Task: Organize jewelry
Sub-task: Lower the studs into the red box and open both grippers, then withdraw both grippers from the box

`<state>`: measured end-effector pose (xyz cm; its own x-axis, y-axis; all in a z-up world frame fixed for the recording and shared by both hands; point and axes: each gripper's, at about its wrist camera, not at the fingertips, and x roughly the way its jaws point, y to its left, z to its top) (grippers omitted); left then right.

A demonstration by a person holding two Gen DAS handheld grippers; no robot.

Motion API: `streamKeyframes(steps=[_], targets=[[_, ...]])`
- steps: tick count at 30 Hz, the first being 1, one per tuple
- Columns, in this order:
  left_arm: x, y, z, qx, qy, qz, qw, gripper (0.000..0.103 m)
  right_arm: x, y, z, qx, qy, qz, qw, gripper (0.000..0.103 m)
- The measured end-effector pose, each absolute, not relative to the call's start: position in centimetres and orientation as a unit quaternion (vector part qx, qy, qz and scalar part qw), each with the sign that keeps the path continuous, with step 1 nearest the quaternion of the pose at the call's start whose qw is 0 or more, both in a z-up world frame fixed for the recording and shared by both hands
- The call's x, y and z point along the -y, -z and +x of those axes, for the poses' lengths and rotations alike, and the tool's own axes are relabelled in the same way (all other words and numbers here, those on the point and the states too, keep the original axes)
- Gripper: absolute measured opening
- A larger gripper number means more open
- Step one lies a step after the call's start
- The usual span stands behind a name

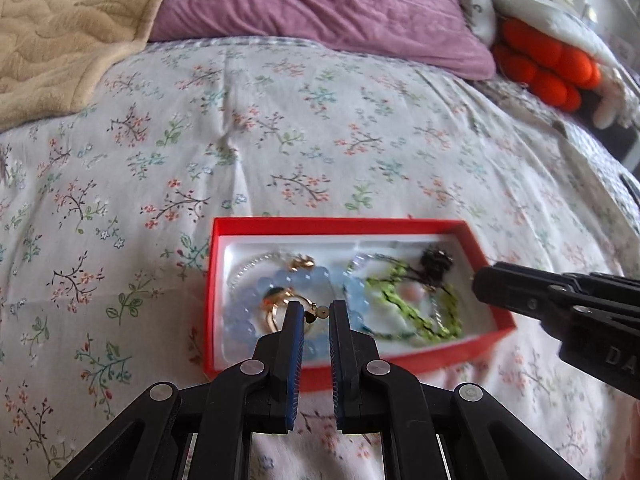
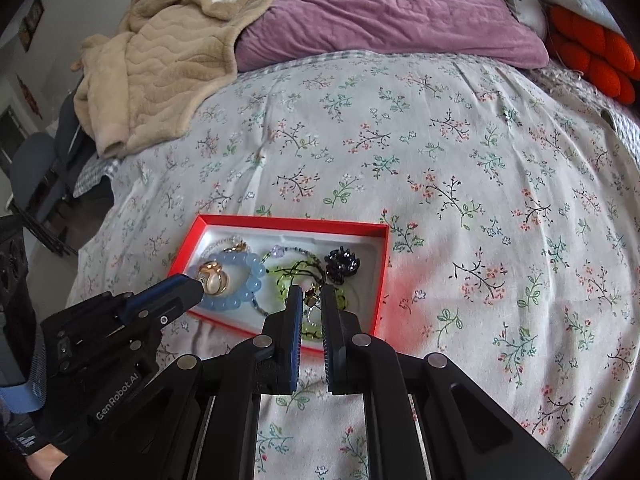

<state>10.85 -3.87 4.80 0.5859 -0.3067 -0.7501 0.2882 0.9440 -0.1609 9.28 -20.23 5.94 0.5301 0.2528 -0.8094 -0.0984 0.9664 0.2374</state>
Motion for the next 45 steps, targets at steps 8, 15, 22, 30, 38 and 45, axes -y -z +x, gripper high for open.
streamKeyframes(steps=[8,15,22,30,38,45], targets=[[3.4,-4.3,12.2,-0.427,0.148,-0.019,0.892,0.008,20.9,-5.4,10.4,-0.481,-0.09,0.082,0.868,0.01],[3.4,-4.7,11.4,-0.425,0.15,-0.015,0.893,0.029,20.8,-5.2,10.7,-0.483,-0.088,0.074,0.868,0.01],[2.2,-5.1,10.6,-0.427,0.143,-0.003,0.893,0.035,20.7,-5.0,10.9,-0.484,-0.087,0.068,0.868,0.01],[1.2,-5.4,9.8,-0.431,0.14,0.006,0.891,0.05,20.7,-5.5,10.7,-0.484,-0.101,0.072,0.866,0.029],[0.5,-5.5,8.4,-0.441,0.137,0.007,0.887,0.075,20.9,-7.0,8.7,-0.477,-0.098,0.057,0.871,0.056],[0.1,-5.1,6.7,-0.457,0.124,0.009,0.881,0.088,21.7,-7.7,5.8,-0.488,-0.078,0.046,0.868,0.067]])
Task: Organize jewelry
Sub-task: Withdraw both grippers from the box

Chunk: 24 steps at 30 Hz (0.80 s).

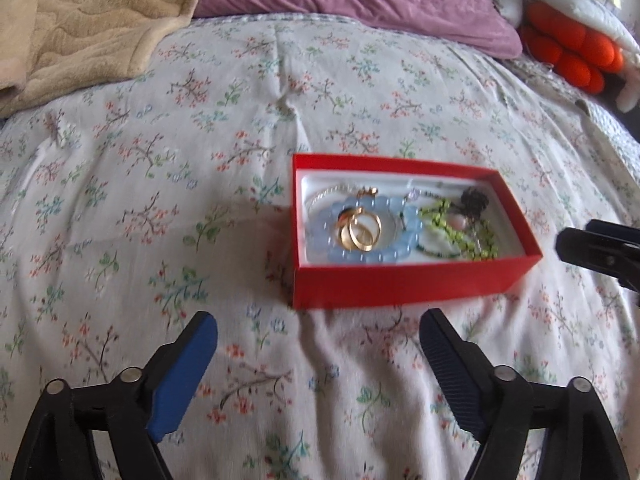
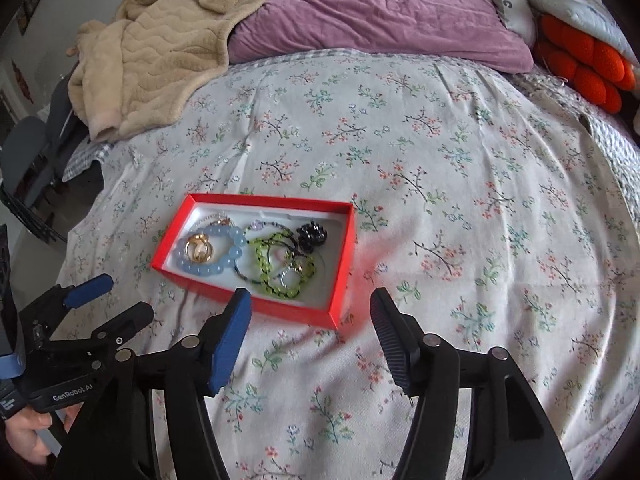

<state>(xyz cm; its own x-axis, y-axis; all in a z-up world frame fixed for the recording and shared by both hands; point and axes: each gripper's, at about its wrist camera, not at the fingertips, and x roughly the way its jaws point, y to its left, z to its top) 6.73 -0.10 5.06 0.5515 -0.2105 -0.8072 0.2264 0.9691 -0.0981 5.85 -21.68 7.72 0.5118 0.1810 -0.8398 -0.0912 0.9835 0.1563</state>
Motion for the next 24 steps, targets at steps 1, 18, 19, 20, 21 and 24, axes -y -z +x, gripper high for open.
streamKeyframes(steps=[1,18,19,20,21,24], targets=[[0.1,-5.0,6.4,-0.459,0.12,0.01,0.88,0.091,21.7,-7.8,5.4,-0.489,-0.077,0.042,0.868,0.068],[0.0,-4.3,2.4,-0.489,0.071,0.027,0.869,0.102,20.0,-5.9,-0.3,-0.523,-0.022,-0.029,0.851,0.101],[0.0,-4.4,2.3,-0.487,0.064,0.031,0.871,0.102,19.8,-5.8,-0.4,-0.524,-0.018,-0.033,0.851,0.102],[0.0,-4.4,2.3,-0.485,0.058,0.035,0.872,0.102,19.7,-5.7,-0.5,-0.524,-0.014,-0.037,0.851,0.103],[0.0,-4.4,2.2,-0.485,0.052,0.038,0.872,0.102,19.5,-5.6,-0.5,-0.525,-0.012,-0.039,0.85,0.103],[-0.1,-4.3,2.3,-0.491,0.047,0.036,0.869,0.102,19.3,-5.5,-0.6,-0.526,-0.007,-0.038,0.85,0.103]])
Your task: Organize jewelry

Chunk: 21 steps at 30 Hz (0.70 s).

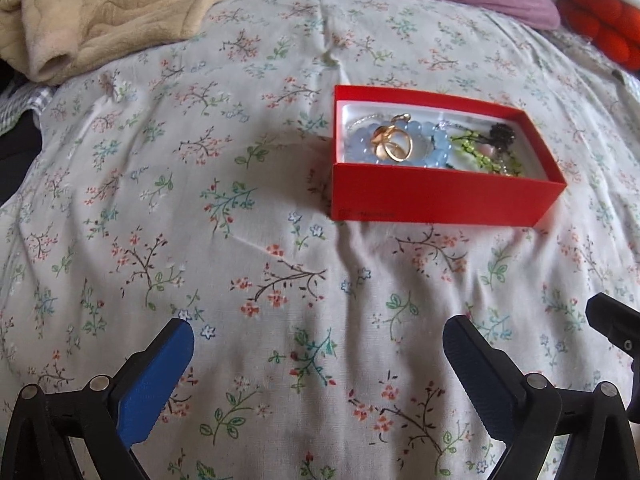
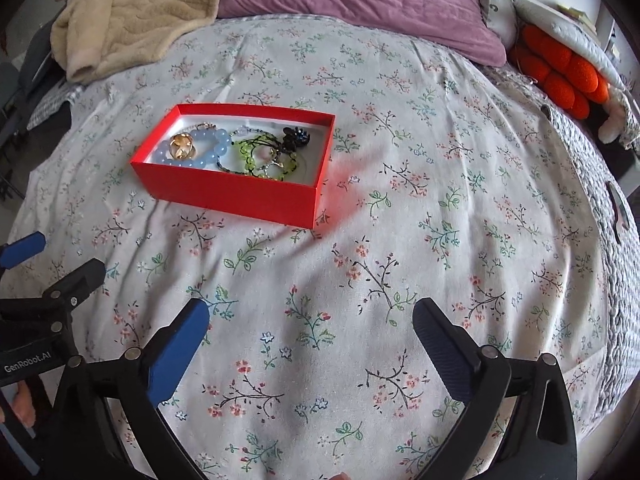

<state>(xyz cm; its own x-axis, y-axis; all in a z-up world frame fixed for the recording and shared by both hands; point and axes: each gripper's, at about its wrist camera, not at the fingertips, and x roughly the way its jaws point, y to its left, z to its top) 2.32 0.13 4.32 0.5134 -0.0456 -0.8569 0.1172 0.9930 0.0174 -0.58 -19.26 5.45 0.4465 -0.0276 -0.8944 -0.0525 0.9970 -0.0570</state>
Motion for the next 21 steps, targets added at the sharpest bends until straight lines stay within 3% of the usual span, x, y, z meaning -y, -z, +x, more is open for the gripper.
streamKeyframes(steps=[21], targets=[[0.17,-3.81,2.49,-0.504,0.05,0.037,0.862,0.102,18.52,-4.8,0.46,-0.534,-0.008,-0.029,0.845,0.103]])
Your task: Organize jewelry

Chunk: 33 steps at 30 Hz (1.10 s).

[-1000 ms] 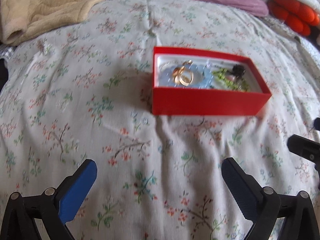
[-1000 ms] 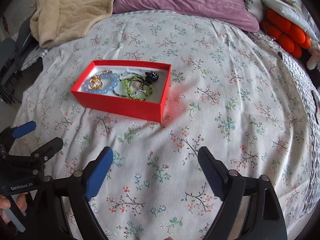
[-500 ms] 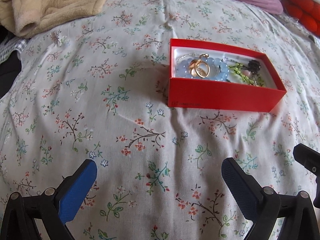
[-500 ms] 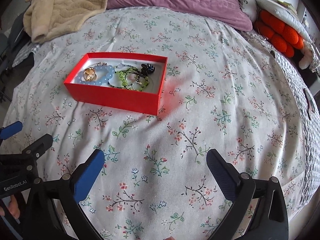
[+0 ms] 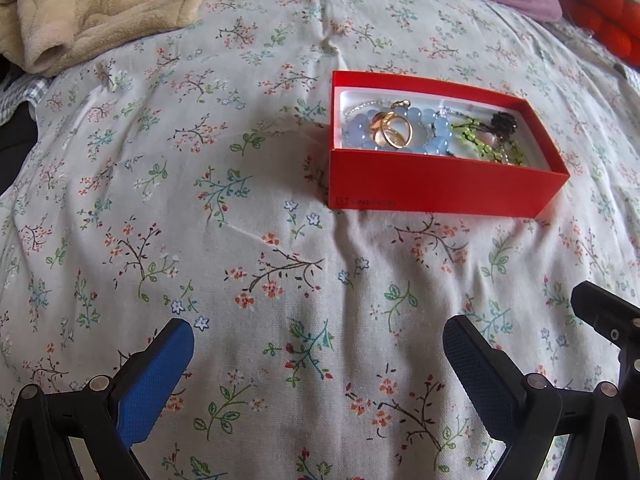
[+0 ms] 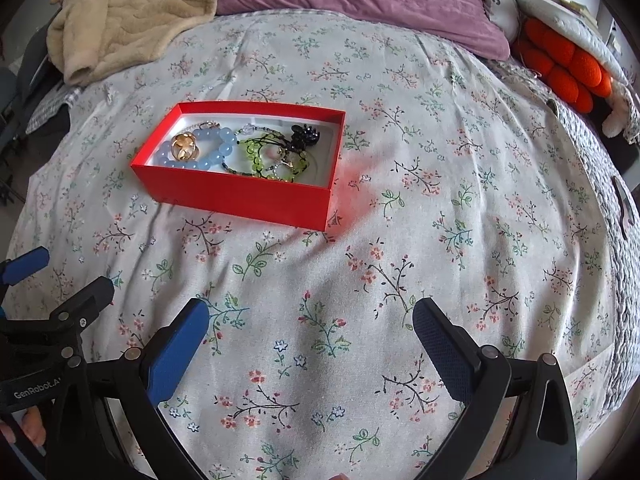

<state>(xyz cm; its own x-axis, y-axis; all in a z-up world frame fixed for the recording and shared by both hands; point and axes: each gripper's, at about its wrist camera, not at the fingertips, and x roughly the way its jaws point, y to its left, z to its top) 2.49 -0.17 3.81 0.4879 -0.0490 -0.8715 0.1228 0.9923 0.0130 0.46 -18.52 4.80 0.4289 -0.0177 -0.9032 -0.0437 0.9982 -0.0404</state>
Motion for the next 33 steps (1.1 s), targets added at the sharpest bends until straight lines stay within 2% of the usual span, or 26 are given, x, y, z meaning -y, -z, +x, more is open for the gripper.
streamKeyframes(steps=[33], targets=[[0.69,-3.54,2.42,-0.508,0.054,0.053,0.858,0.102,18.84,-4.58,0.51,-0.538,-0.003,-0.023,0.843,0.103]])
